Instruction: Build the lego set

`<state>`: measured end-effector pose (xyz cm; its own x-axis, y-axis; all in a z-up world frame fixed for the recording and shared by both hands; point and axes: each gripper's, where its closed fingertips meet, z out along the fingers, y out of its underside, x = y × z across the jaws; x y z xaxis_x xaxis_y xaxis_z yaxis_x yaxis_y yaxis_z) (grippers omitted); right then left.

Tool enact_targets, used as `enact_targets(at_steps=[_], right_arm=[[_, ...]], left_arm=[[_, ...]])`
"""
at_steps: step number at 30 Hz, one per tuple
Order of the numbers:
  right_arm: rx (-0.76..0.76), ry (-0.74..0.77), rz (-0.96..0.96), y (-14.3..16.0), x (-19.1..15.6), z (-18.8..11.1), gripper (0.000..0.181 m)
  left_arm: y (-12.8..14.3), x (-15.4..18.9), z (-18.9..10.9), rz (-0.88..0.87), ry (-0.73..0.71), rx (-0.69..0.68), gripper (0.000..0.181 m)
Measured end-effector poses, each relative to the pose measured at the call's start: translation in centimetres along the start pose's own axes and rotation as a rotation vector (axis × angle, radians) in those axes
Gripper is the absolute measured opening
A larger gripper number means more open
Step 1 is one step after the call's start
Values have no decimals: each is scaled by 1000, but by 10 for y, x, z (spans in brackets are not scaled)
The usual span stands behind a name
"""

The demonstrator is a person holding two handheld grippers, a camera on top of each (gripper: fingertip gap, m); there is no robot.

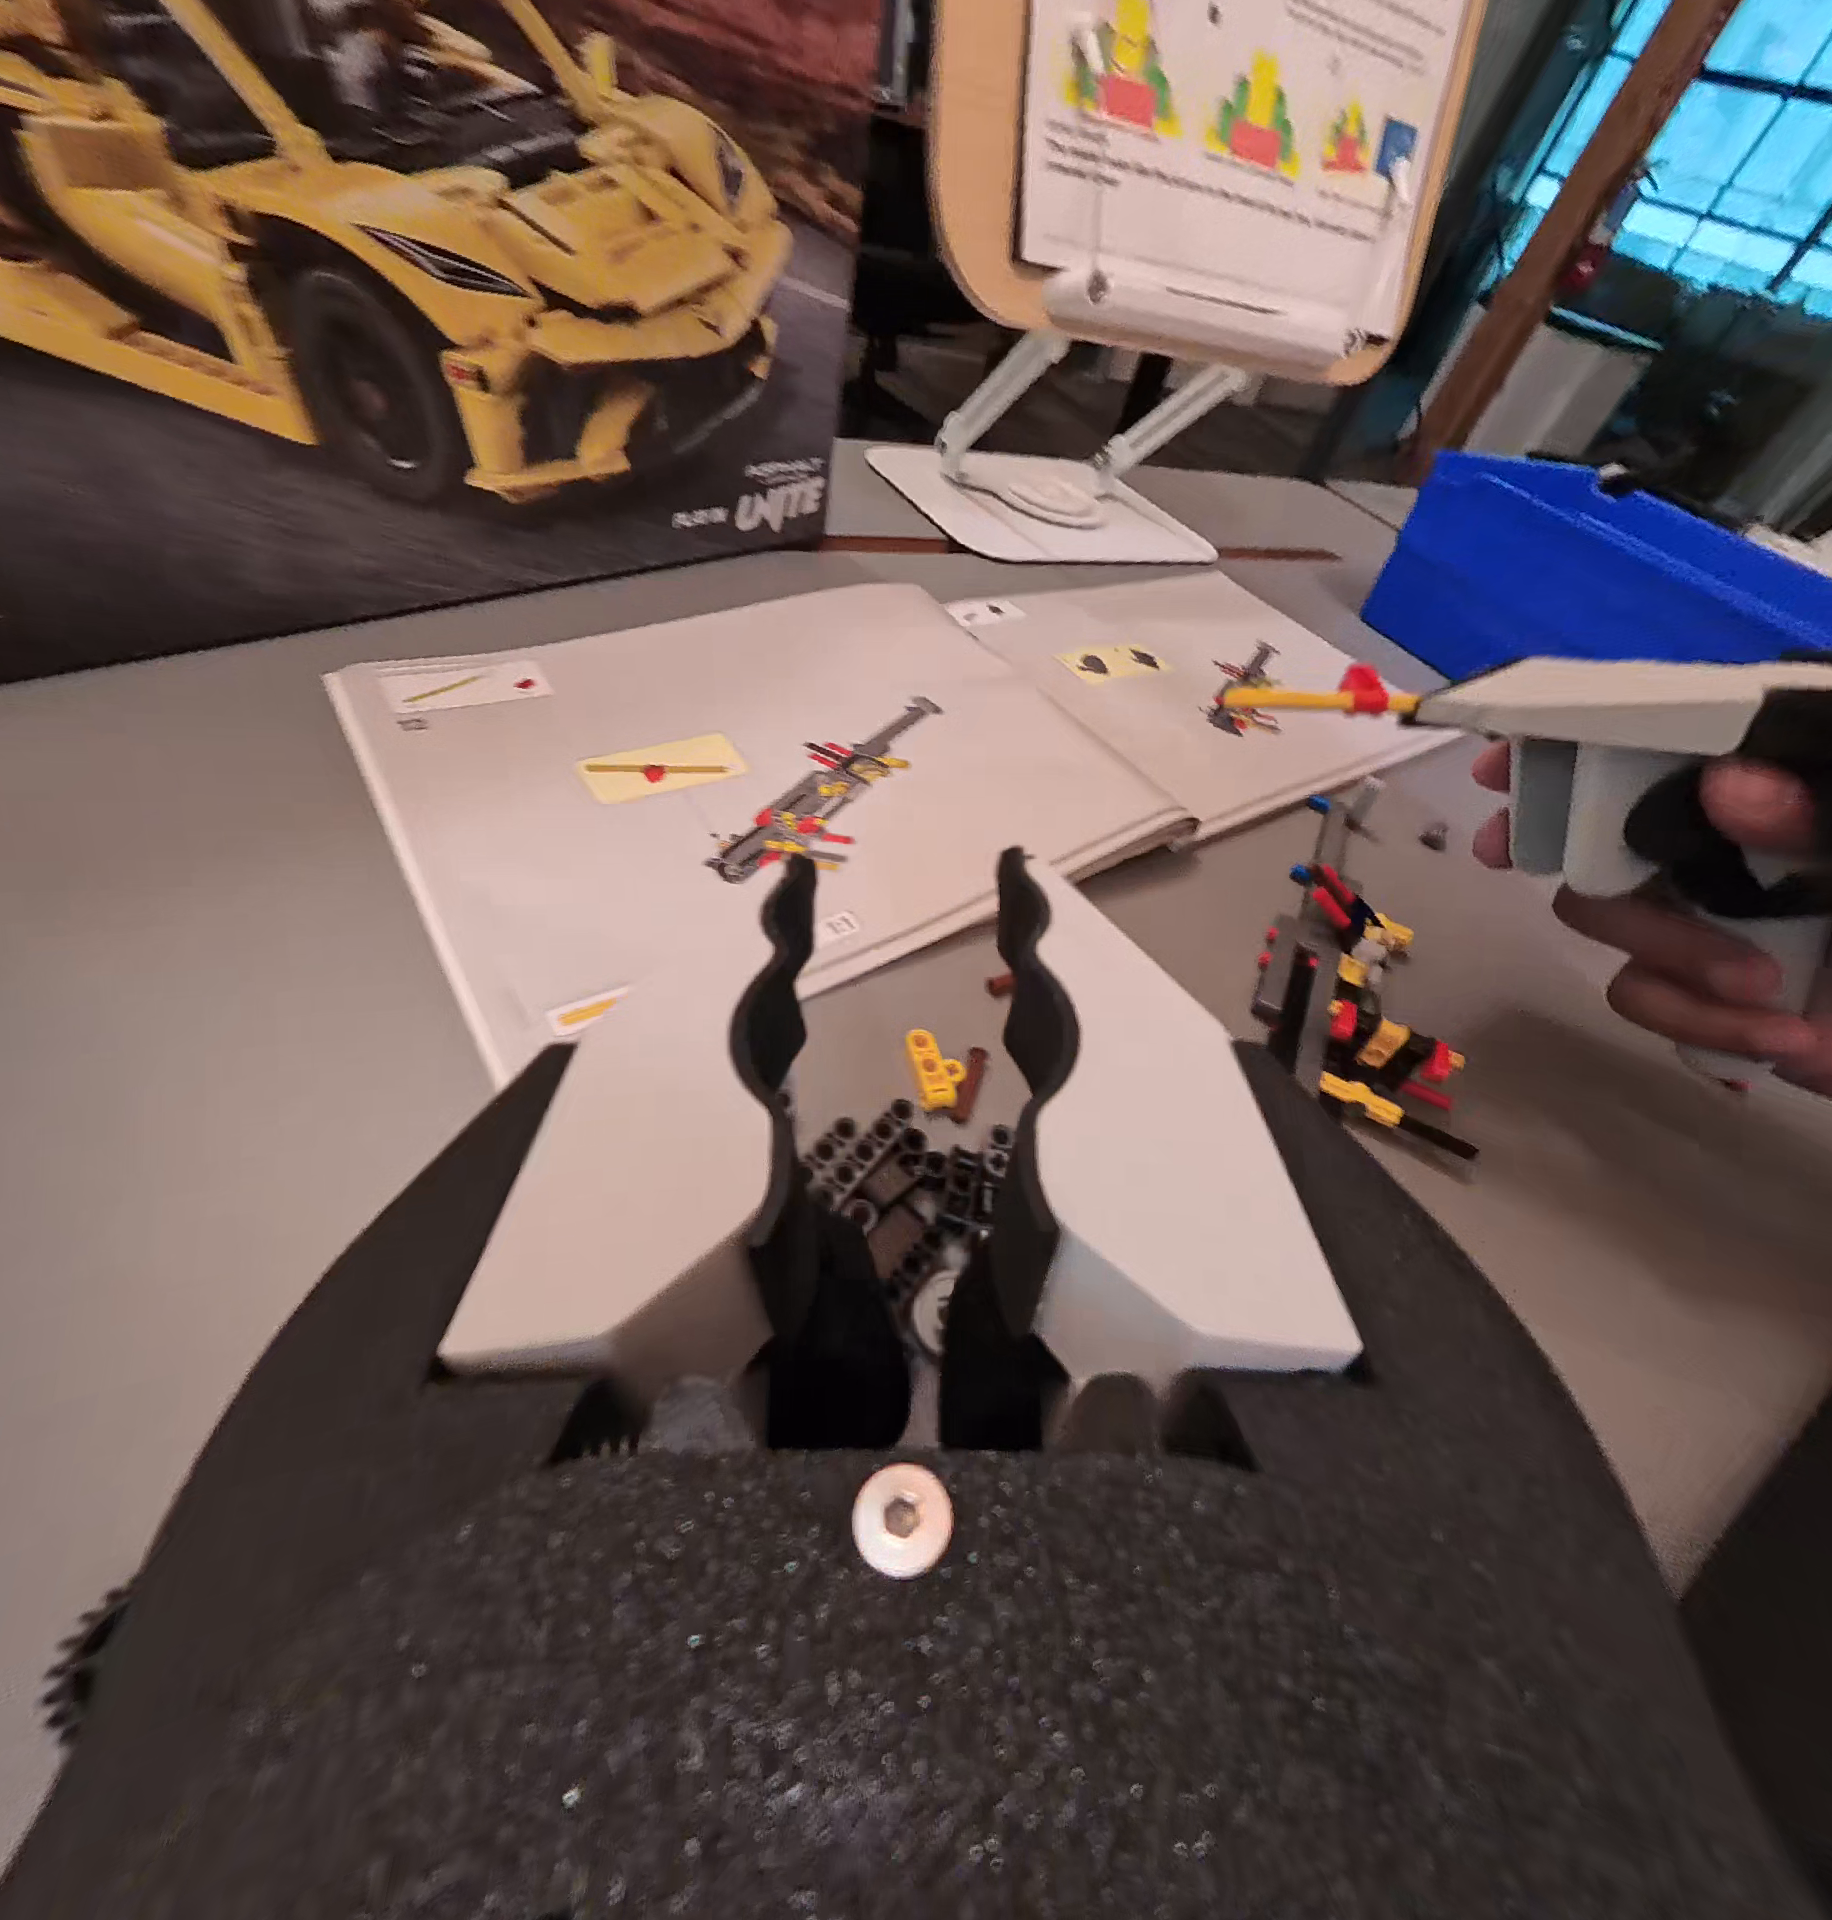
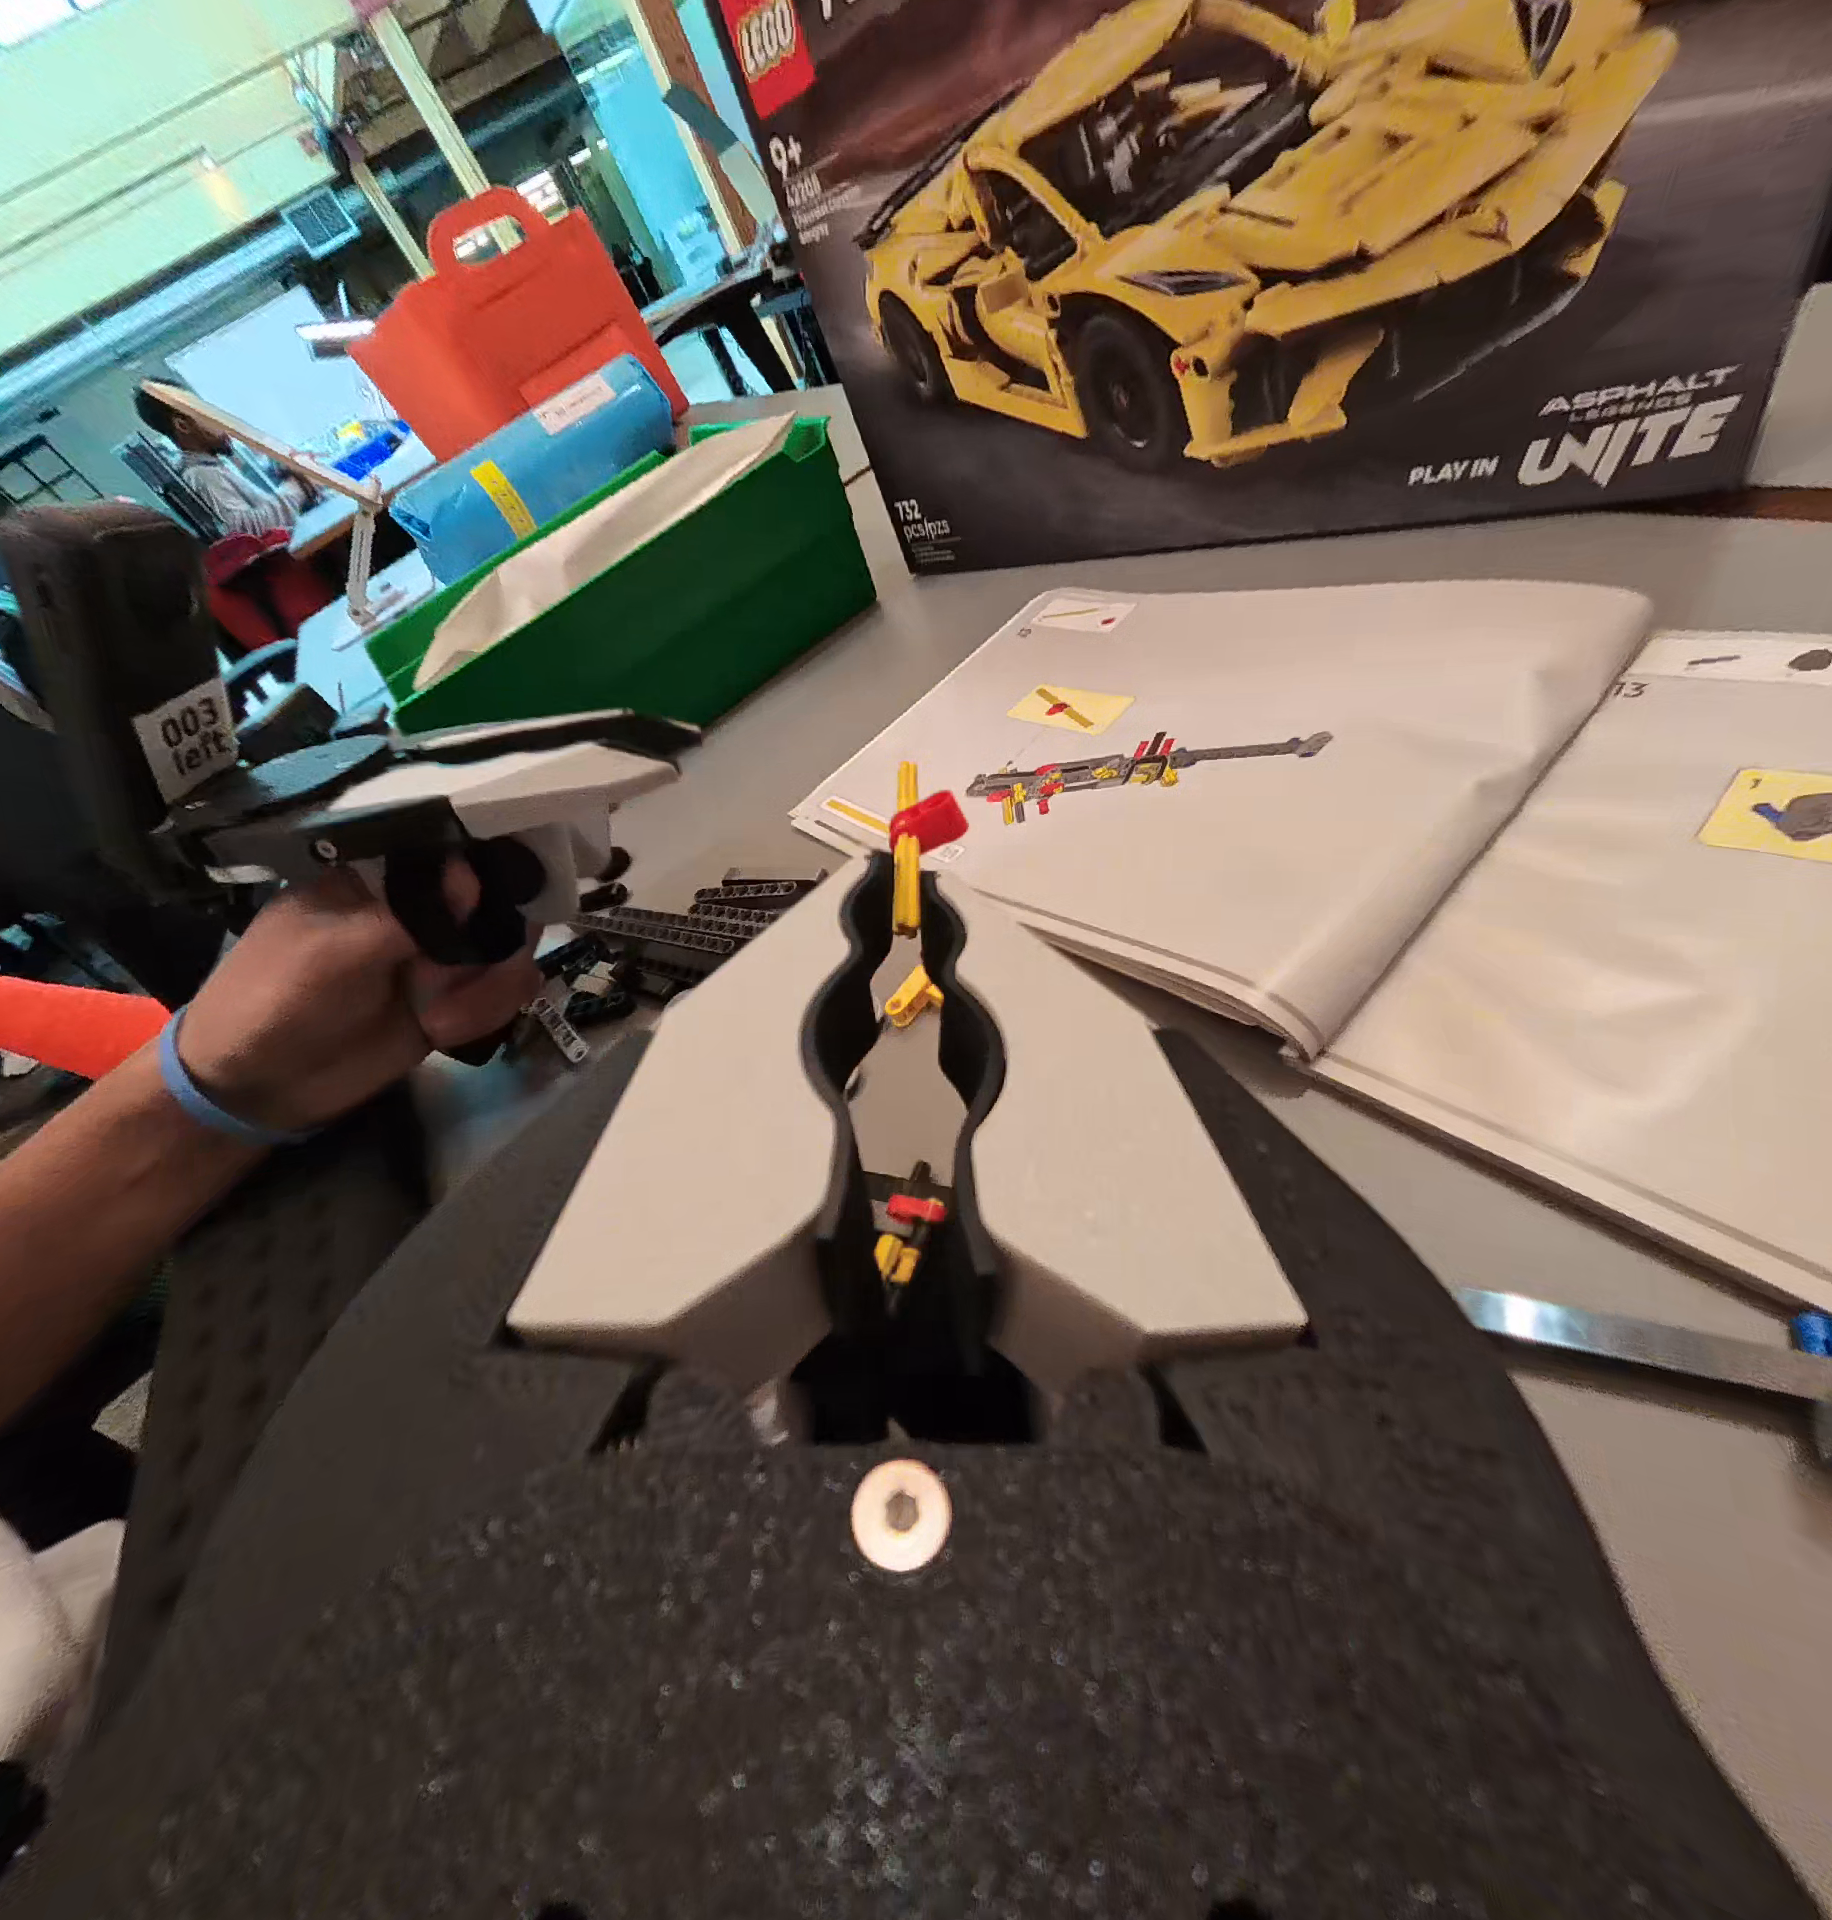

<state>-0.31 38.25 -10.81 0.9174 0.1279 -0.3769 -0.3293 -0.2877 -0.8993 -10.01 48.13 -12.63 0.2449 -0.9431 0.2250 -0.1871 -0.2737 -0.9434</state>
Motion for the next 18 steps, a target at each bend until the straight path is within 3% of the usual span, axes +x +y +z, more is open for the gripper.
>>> enact_targets(at_steps=[4, 8, 11, 14, 18], right_arm=[[-107, 32, -115, 13, 5, 22, 3], [-146, -41, -193, 14, 0, 36, 3], [-160, -8, -360, 16, 5, 39, 3], [-167, 11, -625, 23, -1, 40, 3], [-185, 119, -1227, 36, -12, 37, 3]], left_arm=[[-10, -11, -6, -37, 19, 64, 50], [-2, -14, -1, -108, 54, -1, 49], [6, -3, 5, -141, 129, -67, 40], [8, 8, 9, -138, 177, -99, 39], [11, 41, 12, -147, 342, -133, 29]])
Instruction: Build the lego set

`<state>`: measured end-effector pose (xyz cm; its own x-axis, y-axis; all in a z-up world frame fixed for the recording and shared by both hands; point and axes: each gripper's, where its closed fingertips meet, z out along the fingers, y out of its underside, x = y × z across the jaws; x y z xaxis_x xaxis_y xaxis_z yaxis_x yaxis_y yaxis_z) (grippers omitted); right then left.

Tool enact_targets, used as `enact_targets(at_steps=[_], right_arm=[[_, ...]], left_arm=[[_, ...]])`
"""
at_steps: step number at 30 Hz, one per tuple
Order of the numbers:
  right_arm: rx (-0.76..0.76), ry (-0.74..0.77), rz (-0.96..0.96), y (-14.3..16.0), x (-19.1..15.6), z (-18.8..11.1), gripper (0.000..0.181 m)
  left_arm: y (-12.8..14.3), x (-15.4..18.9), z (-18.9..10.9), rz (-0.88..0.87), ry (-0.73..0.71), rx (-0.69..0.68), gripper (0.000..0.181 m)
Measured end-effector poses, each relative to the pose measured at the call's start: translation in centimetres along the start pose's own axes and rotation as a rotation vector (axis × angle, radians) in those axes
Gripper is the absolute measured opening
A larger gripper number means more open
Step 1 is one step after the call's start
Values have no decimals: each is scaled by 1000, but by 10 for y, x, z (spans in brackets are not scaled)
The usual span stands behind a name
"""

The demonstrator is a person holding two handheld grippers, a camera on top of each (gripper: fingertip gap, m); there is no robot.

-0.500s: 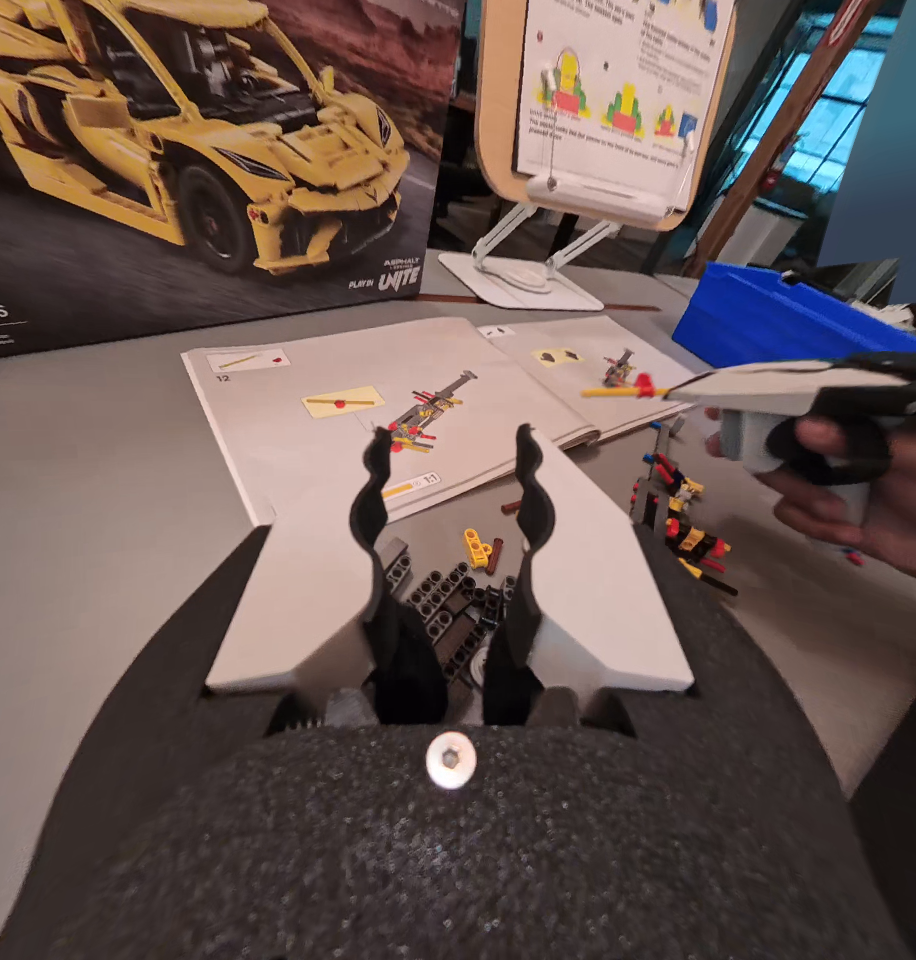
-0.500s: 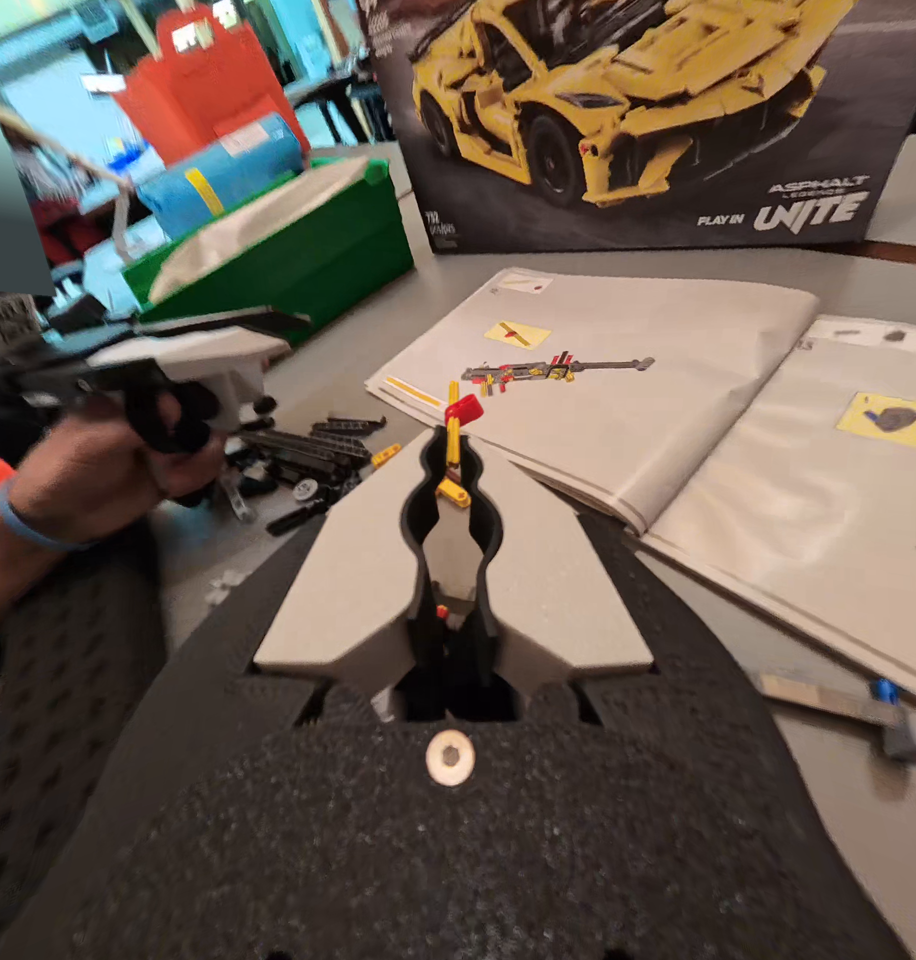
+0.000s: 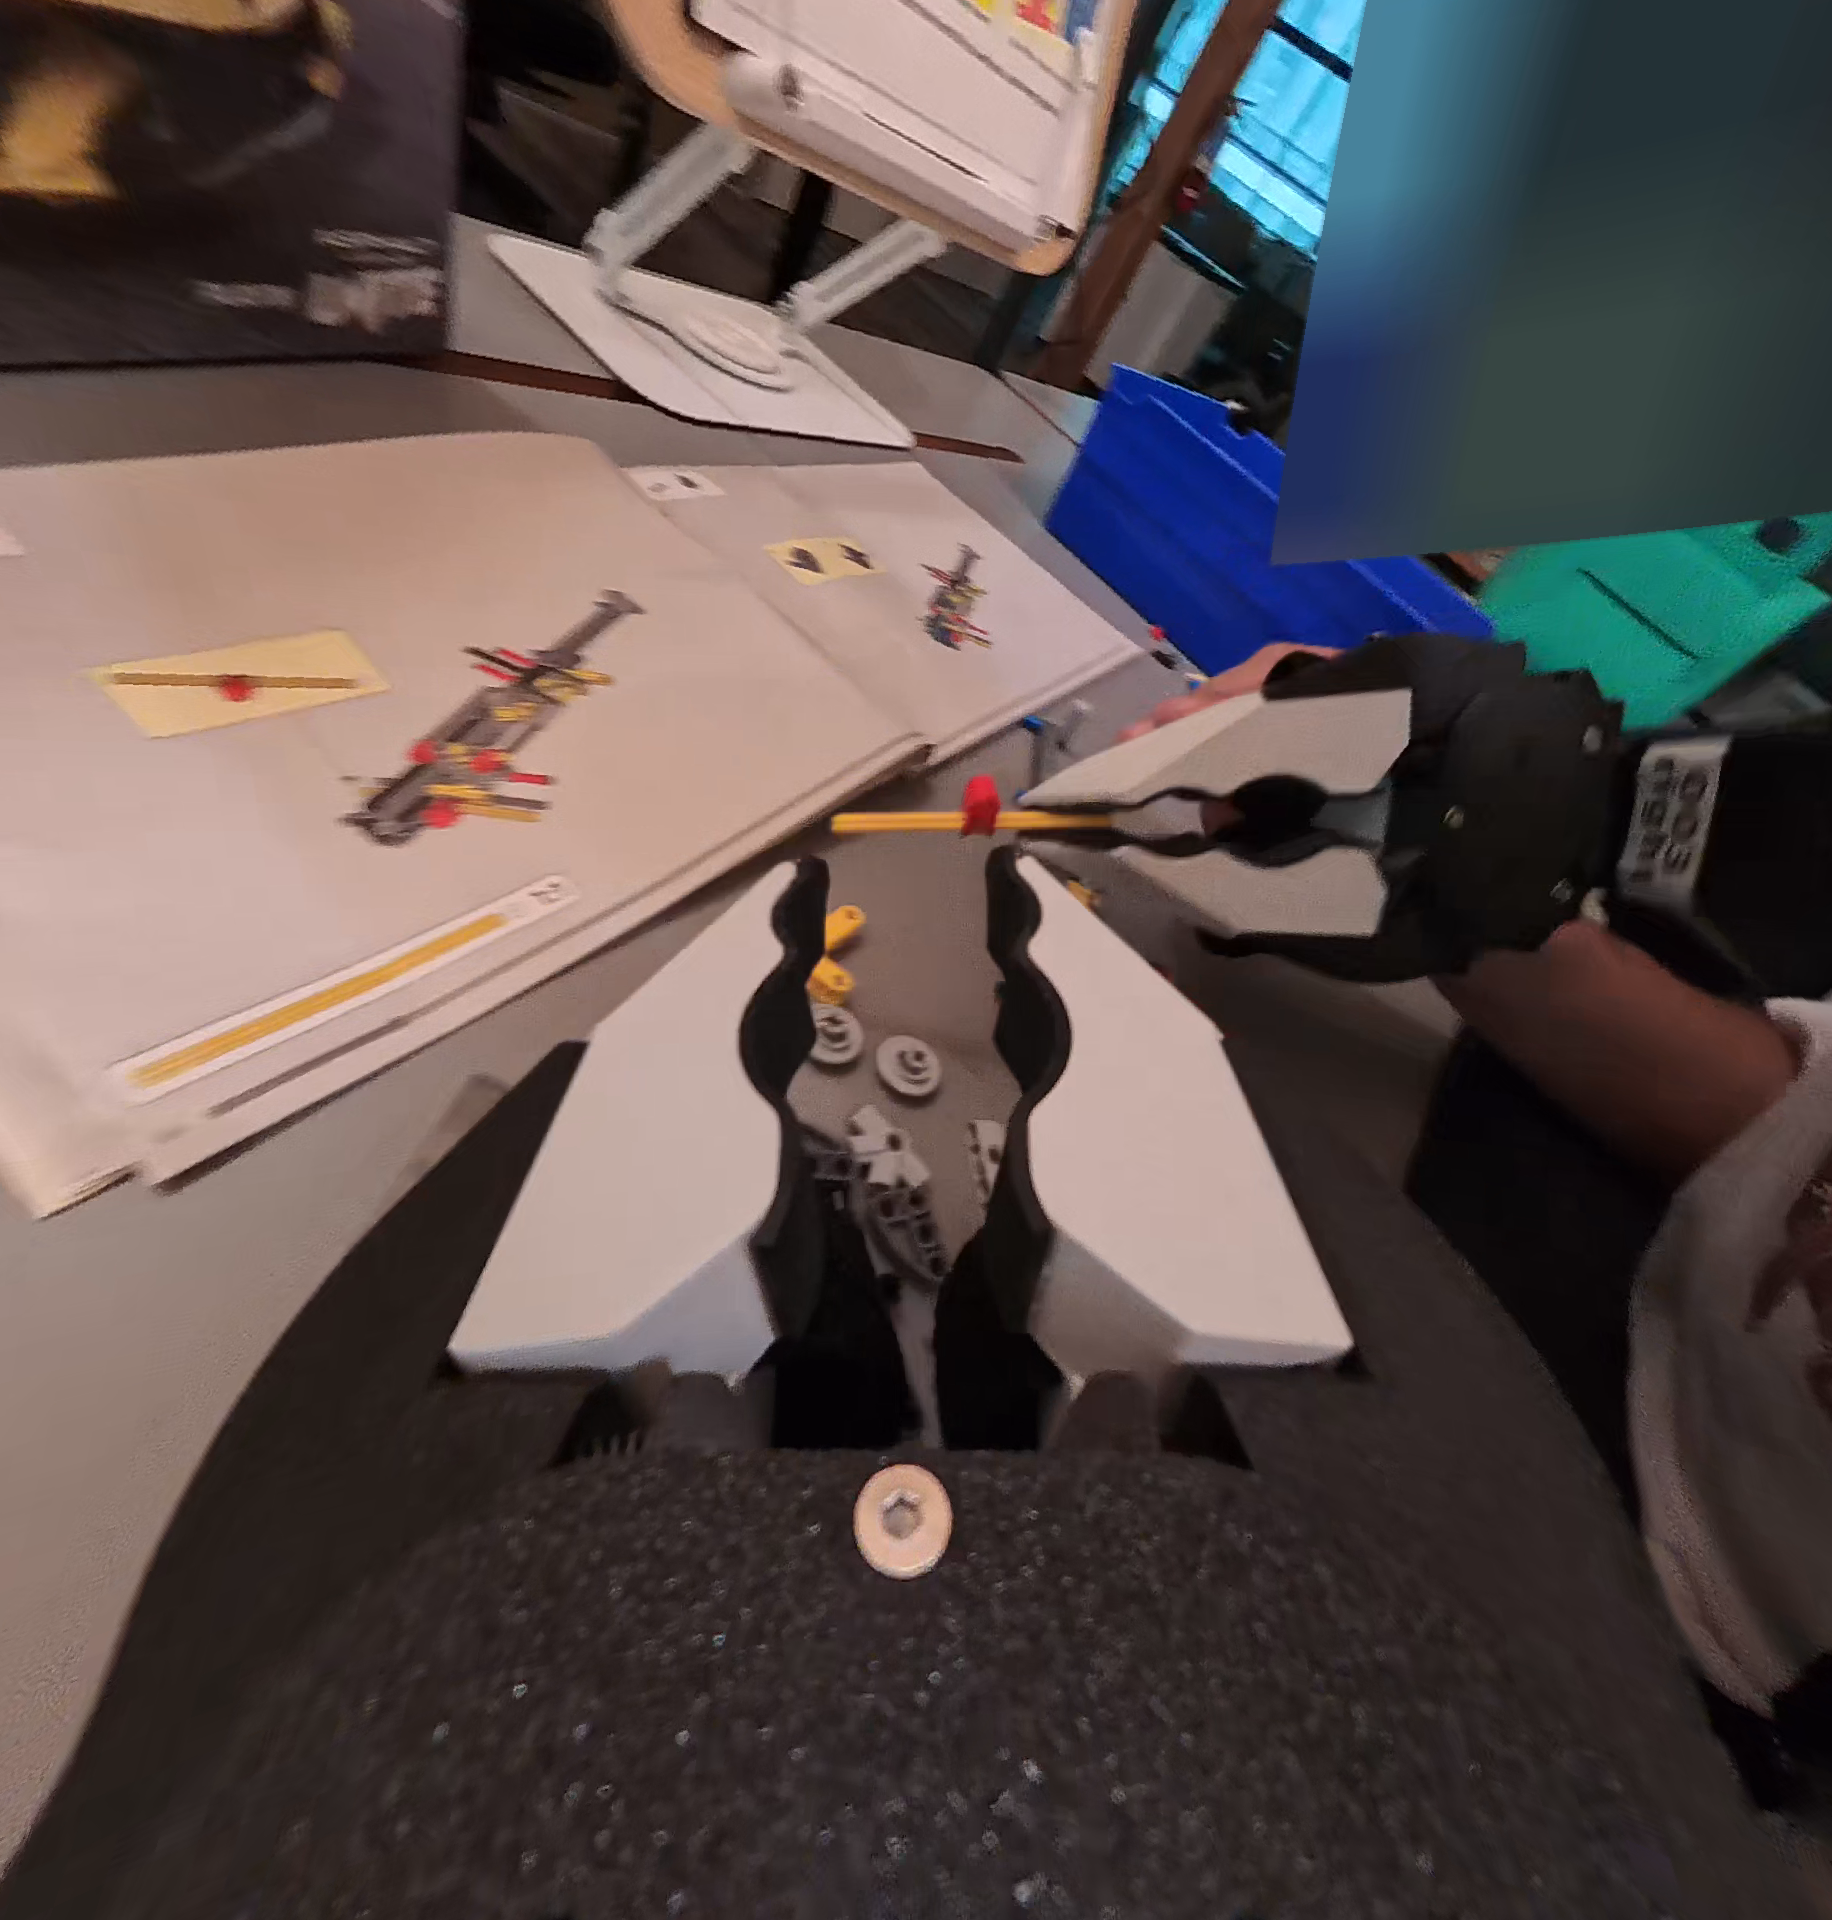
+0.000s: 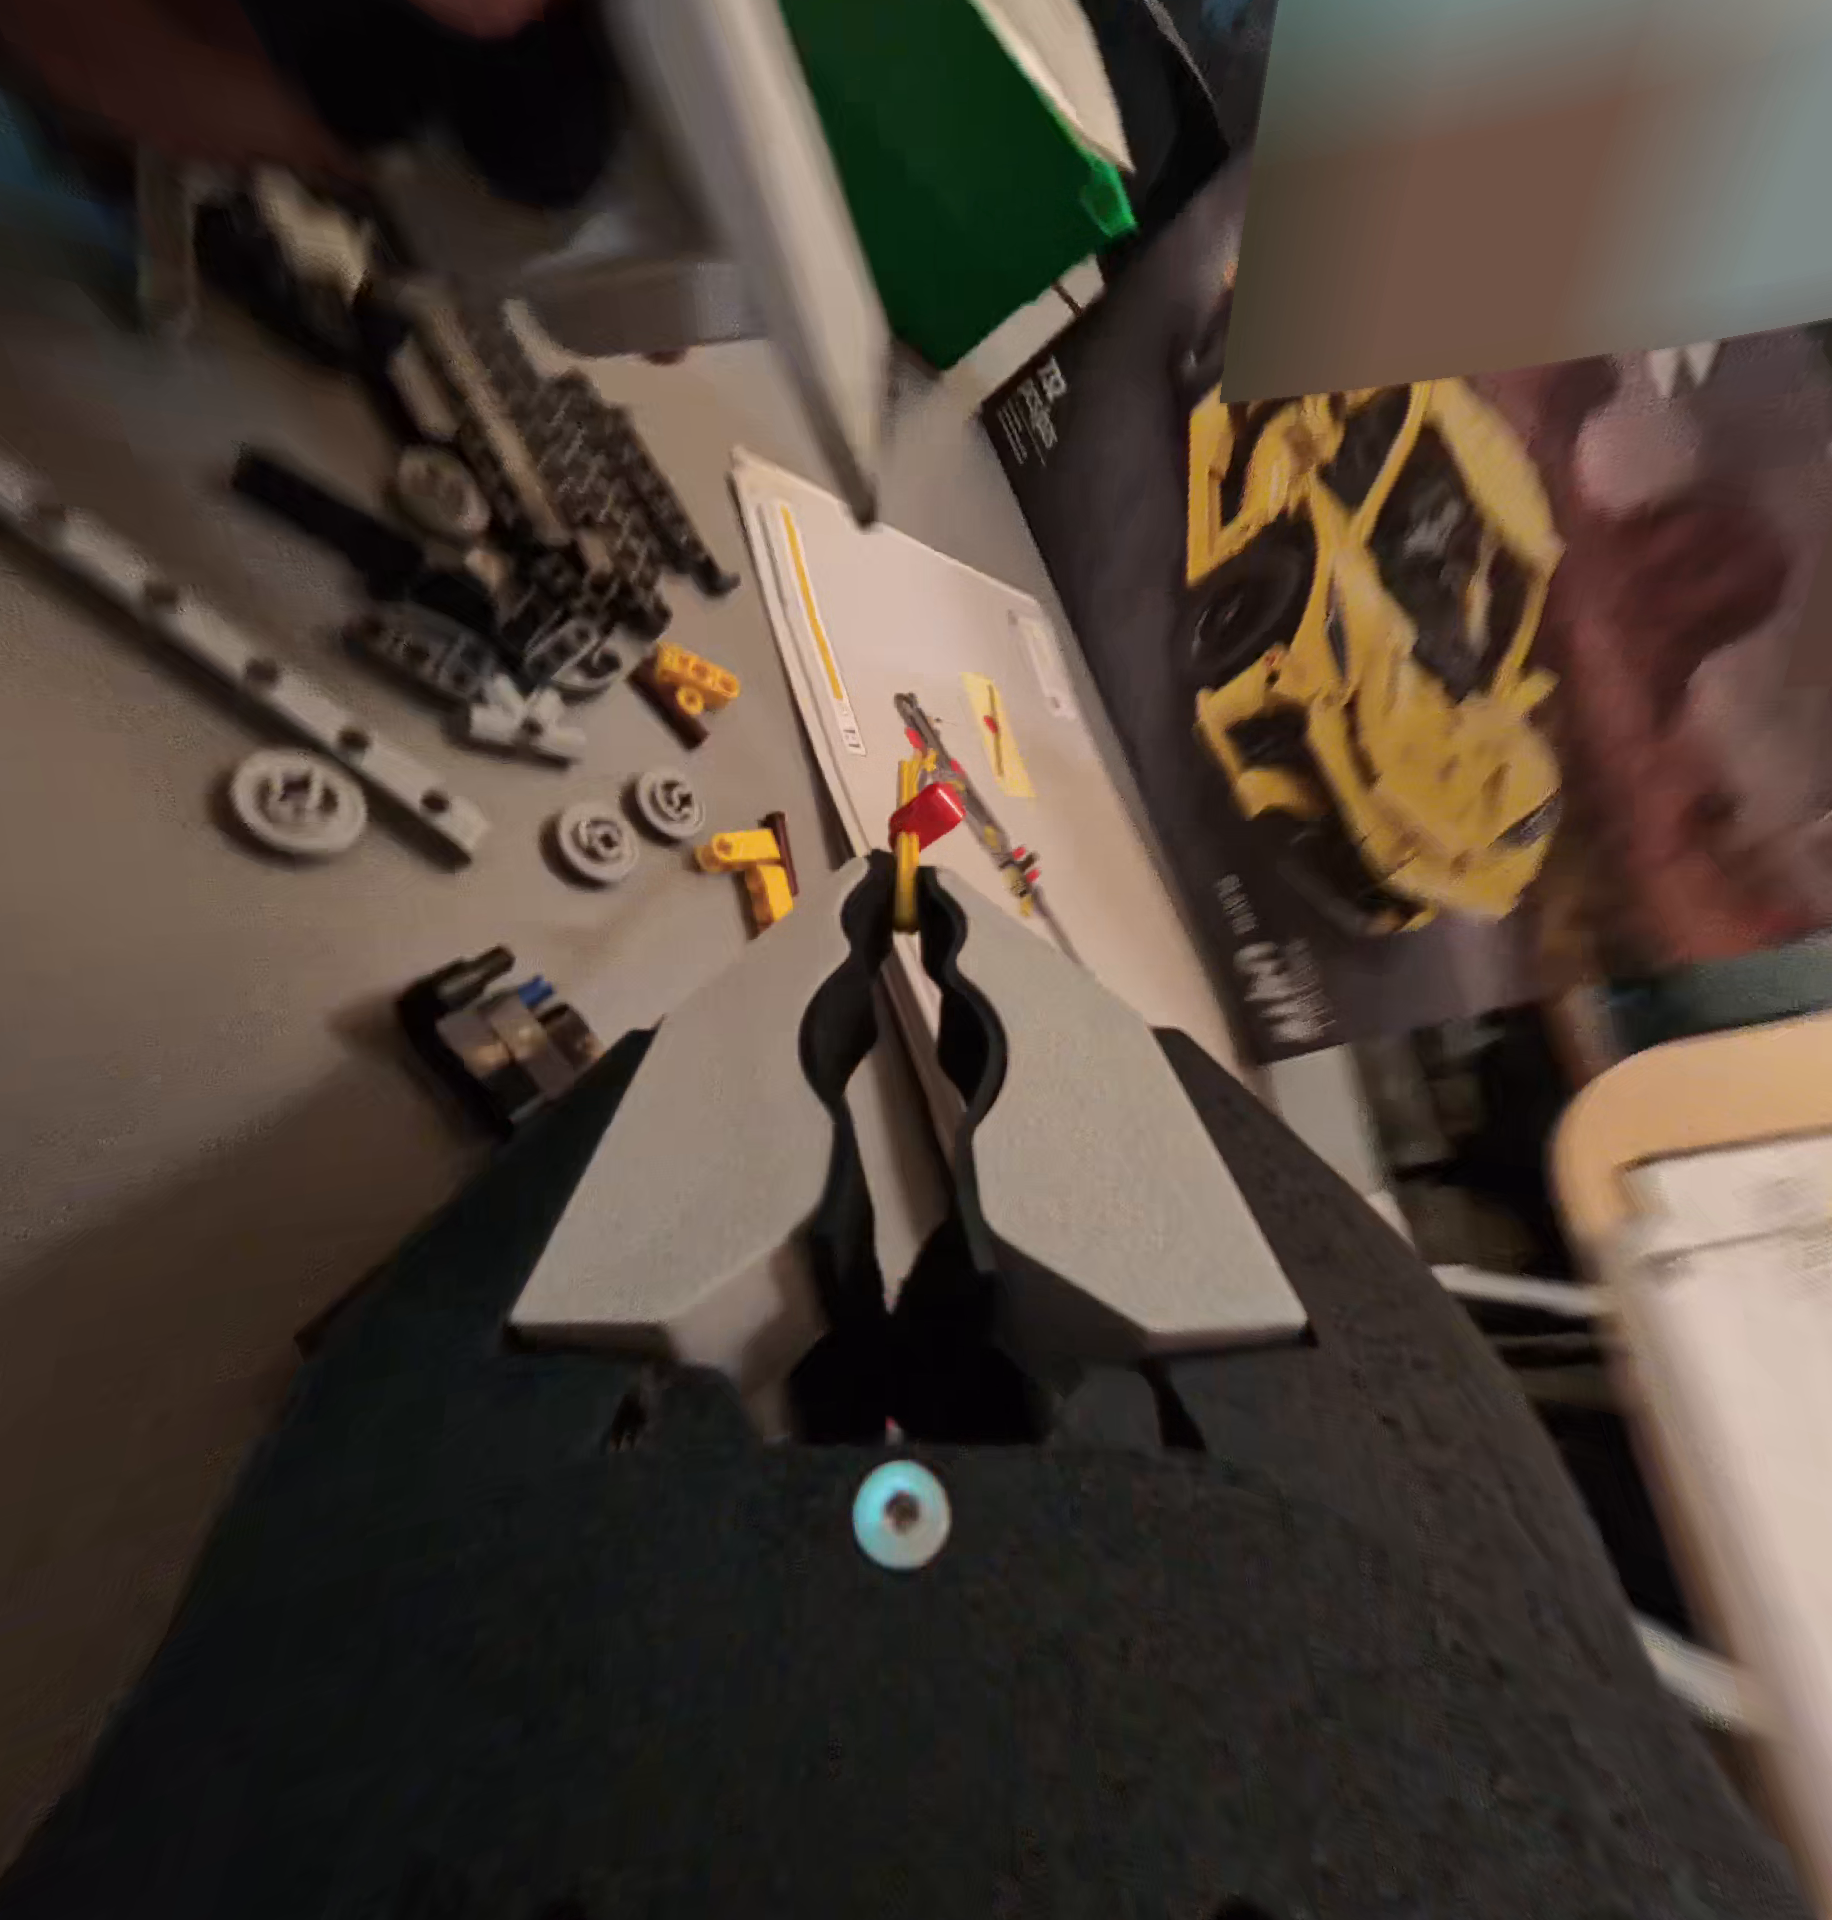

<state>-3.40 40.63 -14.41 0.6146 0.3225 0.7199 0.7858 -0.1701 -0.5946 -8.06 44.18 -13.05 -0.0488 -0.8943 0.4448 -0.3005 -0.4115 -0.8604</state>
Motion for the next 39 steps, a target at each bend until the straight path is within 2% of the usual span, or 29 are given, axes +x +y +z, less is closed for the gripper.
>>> enact_targets(at_steps=[2, 4, 8, 12, 16, 19, 29, 35, 39], right_arm=[[-8, 33, -265, -8, -12, -3, 3], [-39, 77, -419, -11, -19, -6, 3], [-47, 100, -583, -14, -29, -13, 3], [-51, 120, -670, -21, -36, -19, 3], [-72, 129, -704, -23, -40, -23, 4], [-126, 141, -699, -15, -36, -23, 3], [-132, 130, -709, -17, -40, -26, 3], [-141, 113, -705, -14, -44, -25, 3], [-133, 120, -641, -15, -42, -26, 3]], left_arm=[[5, 10, 9, 16, 26, -38, 29], [12, 16, 15, 51, 20, -78, 29], [23, 29, 21, 71, 45, -114, 23], [38, 39, 25, 107, 62, -171, 19], [43, 44, 24, 161, 60, -192, 8], [43, 42, 23, 214, 12, -189, 9], [53, 44, 26, 307, -16, -233, 5], [56, 44, 27, 301, -11, -250, 5], [55, 44, 25, 358, -20, -239, 5]])
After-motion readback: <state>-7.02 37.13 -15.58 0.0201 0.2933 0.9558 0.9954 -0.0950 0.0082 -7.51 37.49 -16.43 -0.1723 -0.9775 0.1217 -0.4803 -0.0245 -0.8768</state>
